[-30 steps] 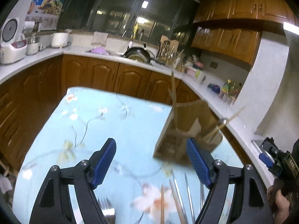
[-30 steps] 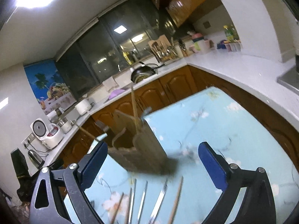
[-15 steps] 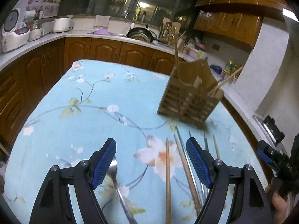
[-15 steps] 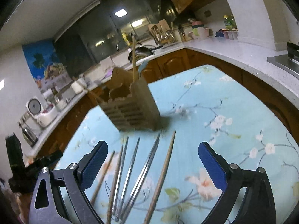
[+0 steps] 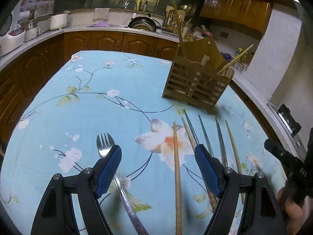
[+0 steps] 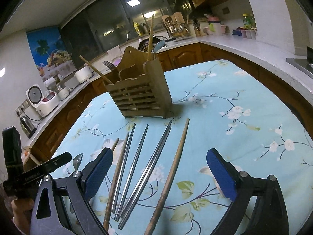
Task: Organize utensils
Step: 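Move both tools back down toward the remaining chopsticks on the tablecloth, then grasp a wooden chopstick with the left tool while the right tool grasps metal chopsticks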
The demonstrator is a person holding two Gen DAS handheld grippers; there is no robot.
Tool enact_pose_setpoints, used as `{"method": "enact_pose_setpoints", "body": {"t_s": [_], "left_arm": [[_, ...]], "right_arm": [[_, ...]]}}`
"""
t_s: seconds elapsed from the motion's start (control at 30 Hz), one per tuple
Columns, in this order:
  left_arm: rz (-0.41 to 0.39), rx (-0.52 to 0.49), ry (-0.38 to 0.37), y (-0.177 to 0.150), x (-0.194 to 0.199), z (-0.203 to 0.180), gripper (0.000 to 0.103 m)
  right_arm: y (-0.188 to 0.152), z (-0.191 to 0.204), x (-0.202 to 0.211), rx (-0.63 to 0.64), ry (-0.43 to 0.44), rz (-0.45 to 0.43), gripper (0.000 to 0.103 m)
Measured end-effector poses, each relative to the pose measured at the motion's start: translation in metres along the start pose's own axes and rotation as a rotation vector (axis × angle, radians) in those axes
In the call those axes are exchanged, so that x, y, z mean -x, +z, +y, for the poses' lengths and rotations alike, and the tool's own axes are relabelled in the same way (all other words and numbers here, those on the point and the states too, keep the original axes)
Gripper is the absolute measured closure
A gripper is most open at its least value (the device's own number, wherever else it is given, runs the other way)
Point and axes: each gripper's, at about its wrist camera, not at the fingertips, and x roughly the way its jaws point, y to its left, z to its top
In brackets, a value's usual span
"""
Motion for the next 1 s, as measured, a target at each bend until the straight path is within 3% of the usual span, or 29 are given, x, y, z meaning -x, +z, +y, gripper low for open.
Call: {"method": "enact_pose_setpoints", "body": {"t_s": [0.2, 0.33, 0.5, 0.57, 0.73, 0.83, 1.0], "left_arm": [[0.035, -0.007, 0.005, 0.001, -0.007, -0.002, 0.027], [0.055, -0.017, 0.008, 0.003, -0.011, -0.006, 0.028], [0.099, -0.044, 0.008, 0.011, -0.025, -0.014, 0.044], [0.116, -0.05, 0.006, 0.015, -0.033, -0.017, 0.045], [0.156, -0.096, 0.004, 0.025, -0.051, -0.026, 0.046], [0.179, -0.123, 0.012, 0.034, -0.065, -0.032, 0.051], [0.2, -0.146, 0.013, 0.044, -0.085, -0.04, 0.058]], "right_arm": [[0.001, 0.0, -0.007, 0.0, -0.001, 0.019, 0.01], [0.003, 0.0, -0.013, 0.001, -0.002, 0.036, 0.02], [0.01, -0.001, -0.028, 0.002, -0.011, 0.066, 0.034], [0.014, -0.002, -0.036, 0.001, -0.018, 0.077, 0.043], [0.028, -0.003, -0.06, 0.005, -0.016, 0.116, 0.05], [0.034, -0.004, -0.076, 0.009, -0.021, 0.146, 0.06], [0.041, -0.004, -0.104, 0.022, -0.037, 0.196, 0.066]]}}
